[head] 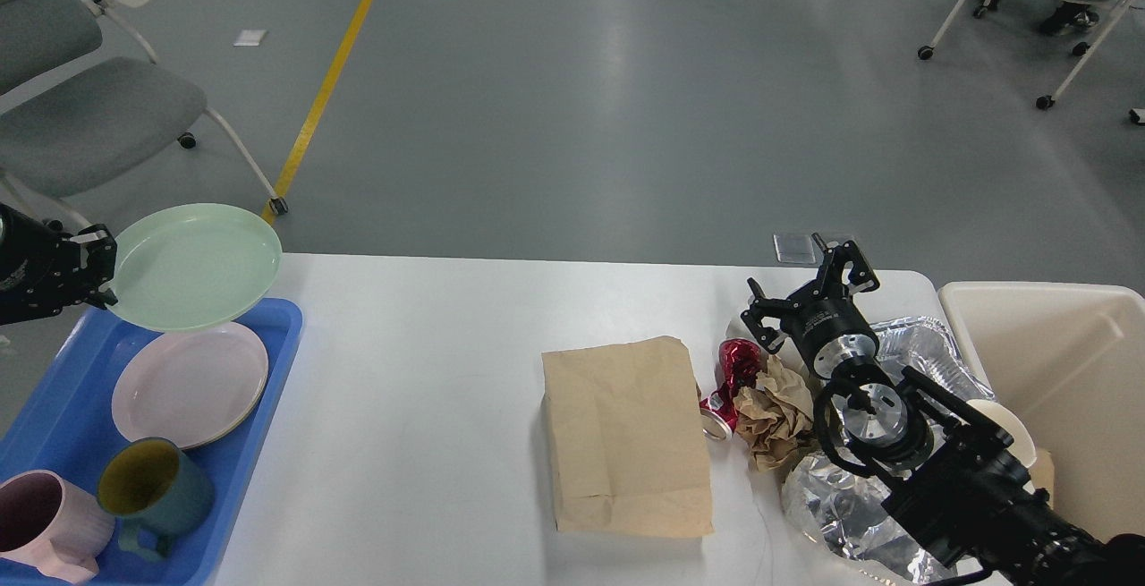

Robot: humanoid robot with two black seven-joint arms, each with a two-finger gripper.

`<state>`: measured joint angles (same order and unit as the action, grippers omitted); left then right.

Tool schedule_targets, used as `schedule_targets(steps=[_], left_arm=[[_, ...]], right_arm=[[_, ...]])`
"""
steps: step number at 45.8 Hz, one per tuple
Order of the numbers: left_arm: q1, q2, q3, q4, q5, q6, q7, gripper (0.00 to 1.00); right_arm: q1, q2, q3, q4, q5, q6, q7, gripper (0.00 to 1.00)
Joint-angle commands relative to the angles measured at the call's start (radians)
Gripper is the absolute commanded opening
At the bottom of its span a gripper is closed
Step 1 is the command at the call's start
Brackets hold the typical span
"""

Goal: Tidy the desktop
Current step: 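Lift the green plate and set it on the pink plate in the tray, then release the plate and raise the left gripper above the tray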

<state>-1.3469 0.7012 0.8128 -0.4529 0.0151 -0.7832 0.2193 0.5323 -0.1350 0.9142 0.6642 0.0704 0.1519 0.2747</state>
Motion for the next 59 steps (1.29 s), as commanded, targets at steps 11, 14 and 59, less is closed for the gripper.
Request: schedule_targets(steps=[11,14,59], left_arm=[[0.17,-0.034,-0.003,0.094,0.0,0.075,0.0,0.0],[0.189,-0.04,-0.003,0.095,0.0,0.078,0.0,0.0],[0.275,-0.098,-0.049,0.105,0.017,0.258,0.0,0.89]], right_arm=[[0.0,0.0,0.0,0.0,0.0,0.0,0.0,1.0],[0.0,0.0,0.0,0.0,0.0,0.0,0.0,1.0],[0.0,0.0,0.0,0.0,0.0,0.0,0.0,1.0]])
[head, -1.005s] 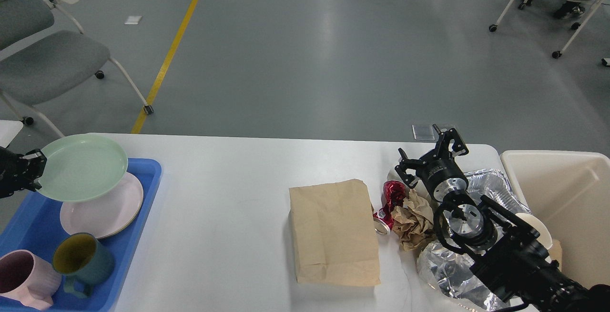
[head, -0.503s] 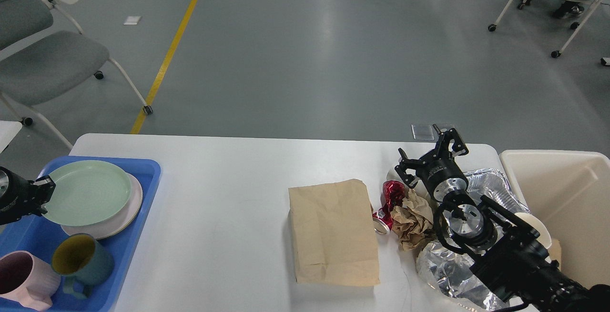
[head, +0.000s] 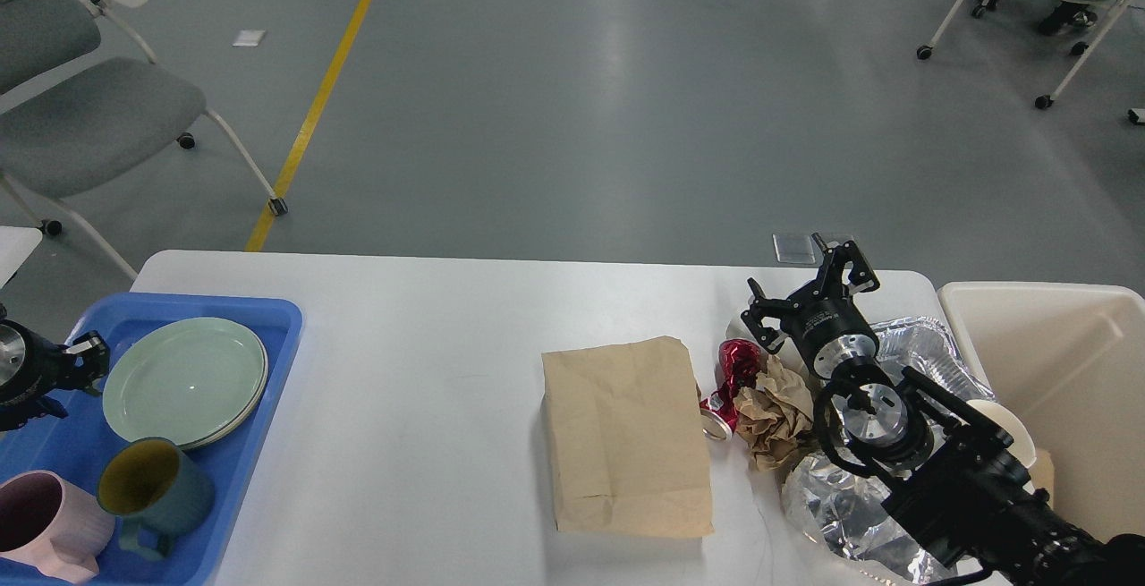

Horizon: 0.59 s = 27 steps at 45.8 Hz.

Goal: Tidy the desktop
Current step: 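Release the plate and raise the left gripper above the tray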

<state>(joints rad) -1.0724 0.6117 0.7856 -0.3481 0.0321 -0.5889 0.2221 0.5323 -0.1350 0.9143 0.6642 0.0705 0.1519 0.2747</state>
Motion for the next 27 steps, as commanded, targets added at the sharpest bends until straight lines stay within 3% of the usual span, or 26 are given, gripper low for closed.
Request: schedule_targets(steps=[1,7,13,21,27], left_arm=[[0.0,-0.007,-0.025,0.0,0.0,0.078,-0.003,0.91],[-0.003,0.0,-0.048,0.0,-0.004,0.129,-0.017,0.93],[-0.034,0.016,-0.124,0.0,-0.003,0.116,-0.015,0.95],[-0.049,0.04,-0.374,0.001,-0.006,0.133,-0.017,0.96],[0.061,0.036,-0.587,0.008,-0.02,0.161,-0.033,0.96]], right_arm=[[0.0,0.0,0.0,0.0,0.0,0.0,0.001,1.0],[0.0,0.0,0.0,0.0,0.0,0.0,0.0,1.0],[0.0,0.0,0.0,0.0,0.0,0.0,0.0,1.0],[0.0,0.0,0.0,0.0,0.0,0.0,0.0,1.0],[0.0,0.0,0.0,0.0,0.0,0.0,0.0,1.0]])
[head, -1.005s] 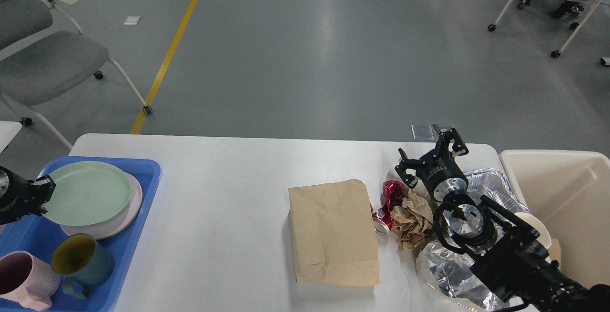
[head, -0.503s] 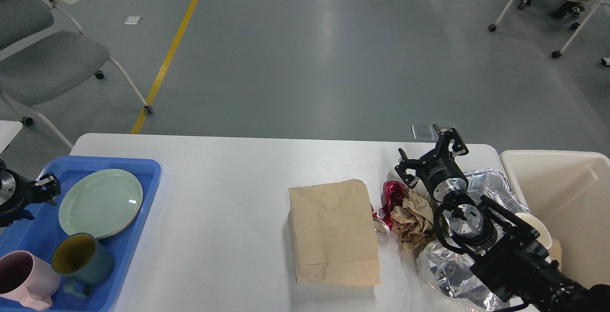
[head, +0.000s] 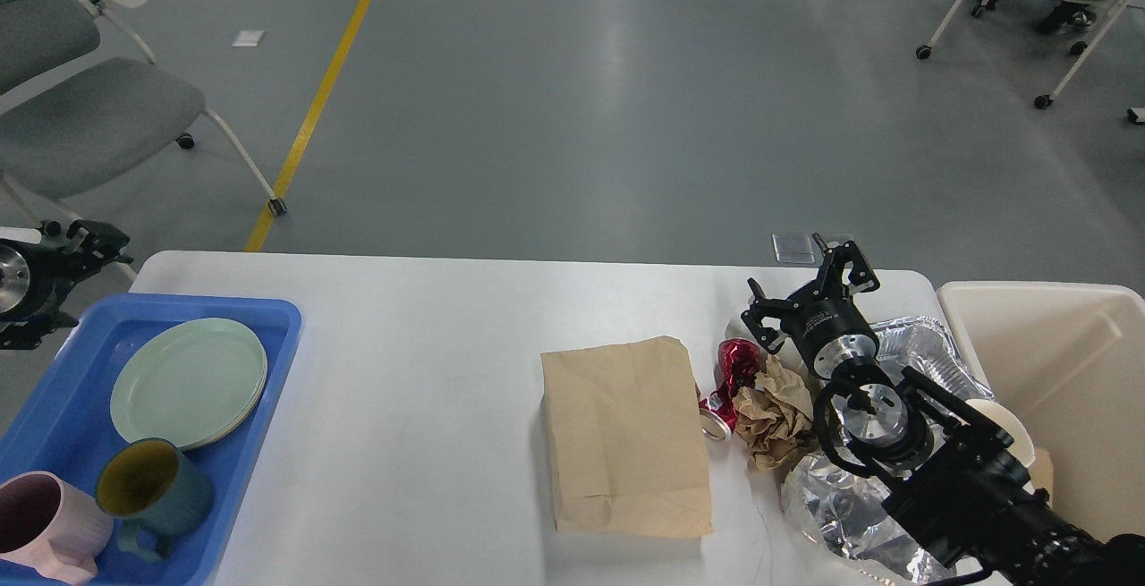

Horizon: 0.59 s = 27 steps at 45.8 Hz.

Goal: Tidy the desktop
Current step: 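Release the plate and raise the left gripper above the tray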

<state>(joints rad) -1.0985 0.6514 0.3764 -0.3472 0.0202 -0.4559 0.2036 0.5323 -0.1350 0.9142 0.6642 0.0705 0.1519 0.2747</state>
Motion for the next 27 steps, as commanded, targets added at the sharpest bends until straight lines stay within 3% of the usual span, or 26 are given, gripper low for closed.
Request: schedule_targets(steps=[1,7,14,20,27], left_arm=[[0.115,-0.007,-0.23,0.008,-0.009,0.043,-0.018,0.96],[0.255,-0.059,-0.632,0.014,-0.013,0.126,-0.024,0.96],[0.322,-0.098,-1.025,0.014,-0.014,0.126,-0.012,0.96],[0.328,-0.127,-1.252,0.014,-0.014,0.126,-0.013,0.96],[0.339,-0.162,-1.418,0.013,-0.025,0.125,-0.023,0.96]], right_arm=[[0.0,0.0,0.0,0.0,0.0,0.0,0.0,1.0],[0.0,0.0,0.0,0.0,0.0,0.0,0.0,1.0],[0.0,0.0,0.0,0.0,0.0,0.0,0.0,1.0],[0.0,0.0,0.0,0.0,0.0,0.0,0.0,1.0],[0.0,0.0,-0.001,0.0,0.0,0.0,0.0,1.0]])
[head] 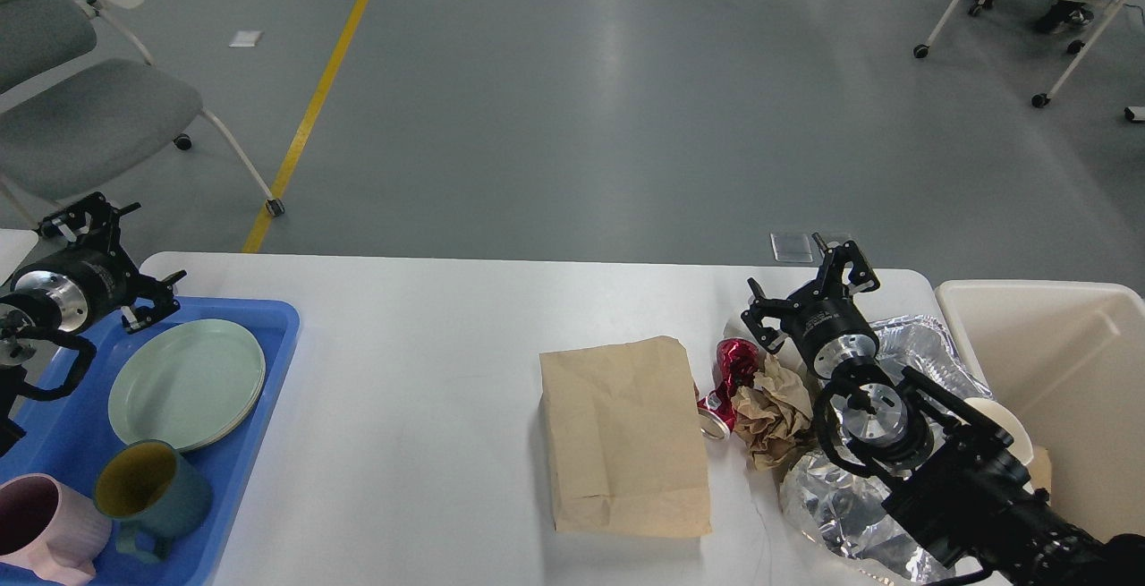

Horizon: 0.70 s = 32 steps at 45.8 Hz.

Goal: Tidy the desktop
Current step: 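Release the plate and raise the left gripper above the tray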

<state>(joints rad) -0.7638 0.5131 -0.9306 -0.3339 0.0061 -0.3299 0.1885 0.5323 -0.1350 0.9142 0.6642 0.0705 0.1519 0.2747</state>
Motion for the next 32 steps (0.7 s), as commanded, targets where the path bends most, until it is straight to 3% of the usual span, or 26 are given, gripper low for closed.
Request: schedule_targets(steps=[1,6,23,27,32], left_arm=[[0.006,-0.031,-0.129,0.0,-0.021,0.002,-0.009,0.96],[0.026,-0.059,-0.189,0.001,-0.107,0.012,-0.009,0.96],[-0.02,-0.102,-0.172,-0.002,-0.153,0.02,-0.012,0.96],[-0.032,-0.105,-0.172,-0.004,-0.153,0.014,-0.033,0.96],[-0.032,-0.125,-0.172,-0.01,-0.153,-0.02,-0.093,0.96]], right_arm=[[0.0,0.0,0.0,0.0,-0.001,0.0,0.0,1.0],[0.0,0.0,0.0,0.0,0.0,0.001,0.0,1.0],[0.0,0.0,0.0,0.0,0.0,0.001,0.0,1.0],[0.0,0.0,0.0,0.0,0.0,0.0,0.0,1.0],[0.0,0.0,0.0,0.0,0.0,0.0,0.0,1.0]])
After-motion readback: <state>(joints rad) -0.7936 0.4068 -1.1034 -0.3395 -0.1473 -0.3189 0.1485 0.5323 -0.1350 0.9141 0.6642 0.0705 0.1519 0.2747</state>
